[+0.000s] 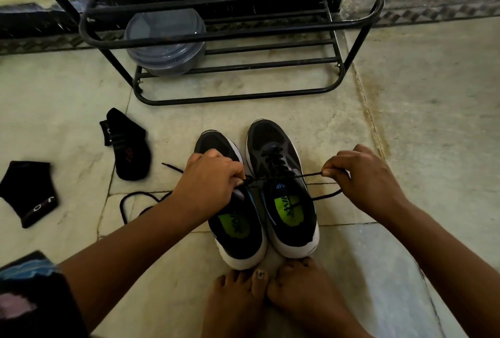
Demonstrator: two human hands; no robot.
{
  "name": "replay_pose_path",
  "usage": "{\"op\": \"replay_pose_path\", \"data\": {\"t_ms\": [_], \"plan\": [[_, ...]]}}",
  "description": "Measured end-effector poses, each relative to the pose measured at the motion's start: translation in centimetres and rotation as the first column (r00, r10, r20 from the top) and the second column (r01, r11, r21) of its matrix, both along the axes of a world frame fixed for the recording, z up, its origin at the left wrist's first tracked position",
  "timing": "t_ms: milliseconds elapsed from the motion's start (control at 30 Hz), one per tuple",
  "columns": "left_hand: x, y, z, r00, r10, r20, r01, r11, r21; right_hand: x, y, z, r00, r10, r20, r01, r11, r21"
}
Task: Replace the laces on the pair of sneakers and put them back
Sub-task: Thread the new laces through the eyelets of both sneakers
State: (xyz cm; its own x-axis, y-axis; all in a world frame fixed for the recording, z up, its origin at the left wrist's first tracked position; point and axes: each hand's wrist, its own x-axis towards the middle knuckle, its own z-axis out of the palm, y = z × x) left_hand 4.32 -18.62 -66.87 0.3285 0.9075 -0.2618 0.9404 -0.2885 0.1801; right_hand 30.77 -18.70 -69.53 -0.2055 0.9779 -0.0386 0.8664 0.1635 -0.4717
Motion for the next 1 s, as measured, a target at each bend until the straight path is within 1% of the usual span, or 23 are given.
{"op": "replay_pose_path", "data": {"t_ms": [200, 267, 367, 467, 500, 533, 567, 600, 633, 667, 700, 767, 800, 867, 900, 933, 1000], "plan": [[0.0, -0.1, 0.3, 1.0, 0.002, -0.006, -0.002, 1.0, 0.001, 0.0, -0.2, 0.1, 1.0, -0.011, -0.017, 0.011, 1.0, -0.018], [0.0, -0.1, 0.3, 1.0, 0.005, 0.017, -0.006, 1.0, 0.016, 0.0, -0.1, 0.3, 1.0, -0.016, -0.024, 0.015, 0.999, -0.031], [-0.2, 0.0, 0.5, 0.999, -0.001, 0.037, -0.001, 0.999, 0.054, 0.1, 0.0, 0.4, 0.998, -0.039, -0.05, 0.035, 0.997, -0.075], [-0.4, 0.0, 0.2, 1.0, -0.014, 0.026, 0.013, 0.999, 0.052, 0.1, -0.4, 0.4, 0.996, -0.067, -0.057, 0.058, 0.988, -0.141], [-0.5, -0.1, 0.0, 0.998, -0.001, 0.071, -0.003, 0.999, 0.046, 0.0, -0.5, 0.5, 0.993, -0.088, -0.084, 0.072, 0.981, -0.182], [-0.4, -0.2, 0.0, 0.986, 0.034, 0.165, -0.038, 0.999, 0.018, 0.0, -0.5, 0.7, 0.98, -0.125, -0.152, 0.088, 0.969, -0.231], [-0.2, -0.2, 0.1, 0.95, 0.103, 0.296, -0.091, 0.994, -0.056, -0.1, -0.5, 1.0, 0.952, -0.17, -0.255, 0.093, 0.953, -0.29], [0.1, -0.3, 0.3, 0.882, 0.199, 0.428, -0.143, 0.977, -0.159, -0.4, -0.5, 1.3, 0.906, -0.213, -0.366, 0.082, 0.936, -0.342], [0.5, -0.3, 0.5, 0.792, 0.303, 0.53, -0.181, 0.946, -0.27, -0.6, -0.4, 1.6, 0.855, -0.242, -0.459, 0.061, 0.926, -0.373], [0.9, -0.3, 0.7, 0.706, 0.387, 0.593, -0.203, 0.913, -0.354, -1.0, -0.4, 1.8, 0.81, -0.256, -0.528, 0.037, 0.92, -0.39], [1.3, -0.3, 0.6, 0.646, 0.444, 0.621, -0.22, 0.887, -0.406, -1.5, -0.4, 2.0, 0.764, -0.268, -0.587, 0.01, 0.915, -0.404], [2.1, -0.4, 0.3, 0.535, 0.548, 0.644, -0.236, 0.828, -0.508, -2.7, -0.3, 2.2, 0.638, -0.315, -0.703, -0.047, 0.895, -0.443], [2.6, -0.5, 0.2, 0.444, 0.607, 0.658, -0.223, 0.787, -0.575, -3.2, -0.3, 2.3, 0.547, -0.36, -0.756, -0.071, 0.88, -0.47], [3.4, -0.8, 0.1, 0.191, 0.718, 0.669, -0.151, 0.695, -0.703, -3.7, -0.1, 2.5, 0.336, -0.462, -0.821, -0.122, 0.843, -0.525], [3.8, -1.0, 0.2, 0.079, 0.751, 0.656, -0.118, 0.66, -0.742, -3.8, 0.0, 2.5, 0.248, -0.504, -0.828, -0.141, 0.826, -0.545], [3.9, -1.1, 0.3, -0.003, 0.77, 0.638, -0.104, 0.634, -0.766, -3.9, 0.0, 2.5, 0.194, -0.533, -0.823, -0.15, 0.814, -0.562], [4.1, -1.3, 0.1, -0.109, 0.788, 0.607, -0.099, 0.599, -0.795, -4.1, -0.3, 2.2, 0.153, -0.572, -0.806, -0.139, 0.795, -0.591]]}}
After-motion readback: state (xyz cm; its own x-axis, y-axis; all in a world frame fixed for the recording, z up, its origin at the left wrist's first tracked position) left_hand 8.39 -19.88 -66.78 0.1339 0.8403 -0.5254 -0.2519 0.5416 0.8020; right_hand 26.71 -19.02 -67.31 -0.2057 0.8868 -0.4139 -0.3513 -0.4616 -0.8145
